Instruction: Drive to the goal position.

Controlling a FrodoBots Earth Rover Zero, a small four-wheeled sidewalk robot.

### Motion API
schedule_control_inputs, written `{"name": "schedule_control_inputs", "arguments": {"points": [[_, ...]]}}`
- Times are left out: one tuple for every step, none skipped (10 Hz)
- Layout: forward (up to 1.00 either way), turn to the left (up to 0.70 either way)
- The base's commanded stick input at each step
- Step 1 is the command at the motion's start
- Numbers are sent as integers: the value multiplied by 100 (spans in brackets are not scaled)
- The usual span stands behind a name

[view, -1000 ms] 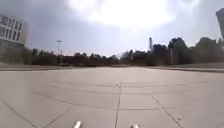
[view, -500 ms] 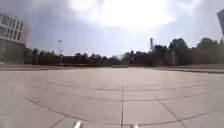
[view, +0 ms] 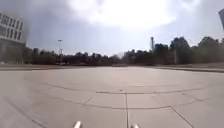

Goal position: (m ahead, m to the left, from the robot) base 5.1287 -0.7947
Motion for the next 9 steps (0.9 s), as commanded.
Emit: {"name": "schedule_control_inputs", "arguments": {"points": [[70,-1],[70,-1],[70,-1],[70,-1],[70,-1],[70,-1],[70,-1],[70,-1],[70,-1]]}}
